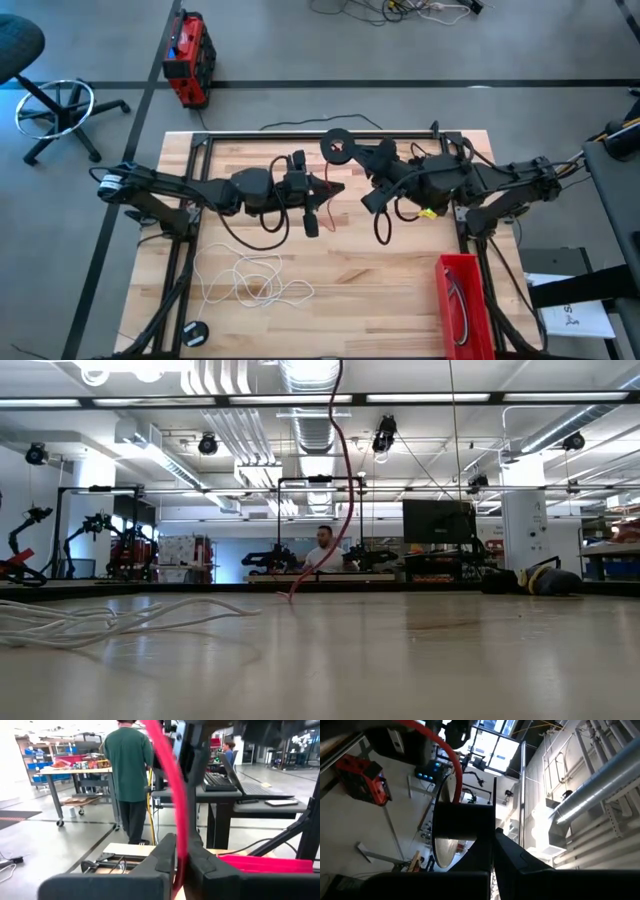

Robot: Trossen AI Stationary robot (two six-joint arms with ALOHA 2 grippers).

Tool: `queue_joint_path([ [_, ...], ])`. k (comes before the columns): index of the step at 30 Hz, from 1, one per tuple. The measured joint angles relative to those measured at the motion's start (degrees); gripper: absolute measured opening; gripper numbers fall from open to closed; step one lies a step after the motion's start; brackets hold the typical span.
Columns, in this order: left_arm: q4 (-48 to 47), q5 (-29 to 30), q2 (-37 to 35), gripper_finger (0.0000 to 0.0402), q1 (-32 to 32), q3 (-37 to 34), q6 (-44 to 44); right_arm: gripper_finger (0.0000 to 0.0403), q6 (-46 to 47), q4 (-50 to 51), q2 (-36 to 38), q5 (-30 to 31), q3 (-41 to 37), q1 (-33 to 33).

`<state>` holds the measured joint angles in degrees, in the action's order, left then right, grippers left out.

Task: Coil cords
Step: Coil the red wire onto the spool

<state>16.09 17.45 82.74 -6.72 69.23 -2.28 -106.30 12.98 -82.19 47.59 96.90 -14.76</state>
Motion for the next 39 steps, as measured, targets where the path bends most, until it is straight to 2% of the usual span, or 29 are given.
queue_joint_path([
  [9,-1.9,-1.9,0.0,0.0038,-0.3,-0.6,0.0,0.0000,3.3,0.0,0.6,-0.1,0.2,0.0],
  [24,3.4,-2.0,0.0,0.0037,-0.8,-7.5,3.9,0.0000,3.0,-7.2,1.5,0.0,0.4,0.9],
  [39,3.8,-2.0,0.0,0.0037,-4.3,-8.4,4.4,0.0000,3.6,-7.2,1.5,0.0,9.6,2.7],
])
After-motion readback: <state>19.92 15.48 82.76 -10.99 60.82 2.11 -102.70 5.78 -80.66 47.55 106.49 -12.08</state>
